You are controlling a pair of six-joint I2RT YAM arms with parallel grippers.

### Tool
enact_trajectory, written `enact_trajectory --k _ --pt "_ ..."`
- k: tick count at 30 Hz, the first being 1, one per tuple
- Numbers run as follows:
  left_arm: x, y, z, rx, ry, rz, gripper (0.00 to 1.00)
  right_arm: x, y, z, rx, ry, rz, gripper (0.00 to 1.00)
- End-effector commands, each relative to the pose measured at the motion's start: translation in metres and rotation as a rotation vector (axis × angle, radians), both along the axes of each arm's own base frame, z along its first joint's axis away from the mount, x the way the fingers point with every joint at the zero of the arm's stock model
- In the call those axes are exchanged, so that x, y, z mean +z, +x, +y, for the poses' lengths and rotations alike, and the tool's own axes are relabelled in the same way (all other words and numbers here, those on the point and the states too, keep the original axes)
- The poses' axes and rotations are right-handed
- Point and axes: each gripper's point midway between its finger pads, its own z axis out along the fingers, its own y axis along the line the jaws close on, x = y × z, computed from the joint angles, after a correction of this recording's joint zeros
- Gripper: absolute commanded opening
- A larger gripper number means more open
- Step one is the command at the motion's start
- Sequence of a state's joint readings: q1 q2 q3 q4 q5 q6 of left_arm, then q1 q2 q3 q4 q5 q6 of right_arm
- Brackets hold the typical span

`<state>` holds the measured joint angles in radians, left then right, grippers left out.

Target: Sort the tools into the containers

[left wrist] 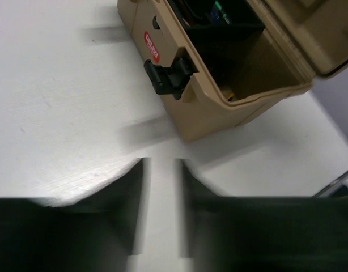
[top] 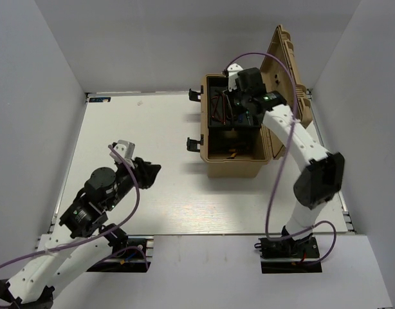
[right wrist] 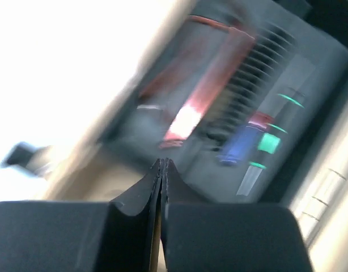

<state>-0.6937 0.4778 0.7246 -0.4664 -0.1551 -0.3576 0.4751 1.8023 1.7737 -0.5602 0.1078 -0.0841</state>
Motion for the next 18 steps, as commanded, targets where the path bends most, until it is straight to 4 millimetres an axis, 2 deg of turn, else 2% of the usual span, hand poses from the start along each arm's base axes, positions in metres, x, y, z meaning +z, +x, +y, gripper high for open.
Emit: enact_trajectory --k 1,2,3,4,5,6,7,8,9,10,11,12,14,15,16,17,18 --pt "0.020 0.009 -0.017 -0.047 -0.020 -0.027 0.20 0.097 -0.093 0.061 0.554 0.282 -0.070 0.00" --pt "0.021 0.012 -0.020 -0.047 -0.015 -0.020 0.05 0.110 -0.097 0.062 0.567 0.304 -0.086 0.00" --pt "0.025 0.016 -0.023 -0.047 -0.020 -0.027 0.00 0.131 -0.102 0.060 0.559 0.329 -0.122 0.00" --pt "0.019 0.023 -0.029 -0.047 -0.006 -0.010 0.00 0.137 -0.094 0.052 0.488 0.321 -0.142 0.00" --pt "0.018 0.025 -0.033 -0.057 -0.006 -0.006 0.00 0.155 -0.083 0.042 0.411 0.299 -0.211 0.00" --pt "0.024 0.029 -0.036 -0.057 -0.016 -0.019 0.00 0.165 -0.070 0.025 0.292 0.275 -0.256 0.00" --pt "0.018 0.033 -0.037 -0.048 -0.002 -0.003 0.00 0.176 -0.065 0.014 0.236 0.262 -0.299 0.00" --pt "0.014 0.040 -0.043 -0.048 0.012 0.015 0.16 0.189 -0.055 -0.009 0.108 0.222 -0.358 0.00" --pt "0.017 0.043 -0.045 -0.050 0.023 0.012 0.25 0.210 -0.050 -0.023 0.049 0.216 -0.427 0.00" --pt "0.015 0.046 -0.048 -0.050 0.031 0.021 0.33 0.227 -0.053 -0.038 -0.001 0.216 -0.477 0.00" --pt "0.013 0.052 -0.052 -0.052 0.047 0.027 0.50 0.245 -0.048 -0.062 -0.110 0.197 -0.540 0.00" --pt "0.009 0.054 -0.054 -0.052 0.056 0.038 0.57 0.254 -0.048 -0.071 -0.150 0.198 -0.568 0.00" --pt "0.009 0.057 -0.058 -0.065 0.064 0.035 0.64 0.280 -0.053 -0.103 -0.277 0.185 -0.651 0.00" --pt "0.003 0.058 -0.061 -0.074 0.073 0.051 0.65 0.294 -0.056 -0.114 -0.317 0.188 -0.696 0.00" --pt "0.008 0.058 -0.061 -0.074 0.068 0.043 0.65 0.308 -0.059 -0.130 -0.383 0.171 -0.744 0.00" --pt "0.003 0.059 -0.064 -0.085 0.075 0.057 0.67 0.315 -0.061 -0.144 -0.444 0.150 -0.769 0.00" --pt "0.000 0.060 -0.065 -0.085 0.081 0.064 0.67 0.332 -0.063 -0.152 -0.482 0.160 -0.835 0.00"
